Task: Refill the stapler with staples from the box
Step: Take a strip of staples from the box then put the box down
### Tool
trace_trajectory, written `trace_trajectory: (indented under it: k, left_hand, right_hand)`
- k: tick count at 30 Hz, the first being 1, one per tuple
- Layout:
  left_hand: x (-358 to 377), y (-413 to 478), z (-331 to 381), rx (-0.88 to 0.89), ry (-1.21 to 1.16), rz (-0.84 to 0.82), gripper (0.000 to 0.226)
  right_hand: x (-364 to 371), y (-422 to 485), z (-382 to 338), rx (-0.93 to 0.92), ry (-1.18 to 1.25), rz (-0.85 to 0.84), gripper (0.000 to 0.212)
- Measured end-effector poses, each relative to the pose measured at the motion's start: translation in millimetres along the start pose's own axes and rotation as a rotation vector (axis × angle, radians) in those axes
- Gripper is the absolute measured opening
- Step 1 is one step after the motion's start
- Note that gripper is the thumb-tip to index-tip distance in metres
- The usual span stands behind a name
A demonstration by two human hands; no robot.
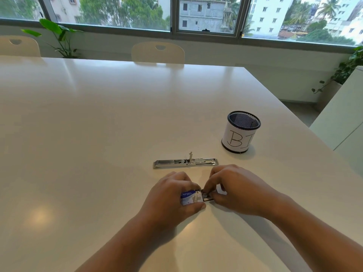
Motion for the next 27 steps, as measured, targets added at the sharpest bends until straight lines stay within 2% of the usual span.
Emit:
trace_trajectory:
  k: [7, 16, 27]
  left_hand:
    - [0.2, -0.2, -0.2, -0.001, 0.006, 0.004, 0.043]
    - [-0.4, 0.2, -0.9, 0.010, 0.008, -0.002, 0.043]
    - [-1.2, 0.3, 0.4, -0.008, 0.005, -0.021, 0.041]
  right_hand:
    - [-3.0, 4.8, -4.5, 0.012, -0.091, 0.015, 0.012]
    - [3.7, 4.1, -7.7, 0.002, -0.141, 0.029, 0.015]
    - [-7.3, 0.3, -2.3, 0.073, 0.011, 0.150, 0.008]
Point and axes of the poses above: each hand's wrist, its own y-axis towards the middle knuckle, its own x-axis out of the palm, z = x × y, the point moved 3 cm from there along y, towards the middle knuckle, and after that the axes turned 14 degrees about x, right-handed, at the moved point
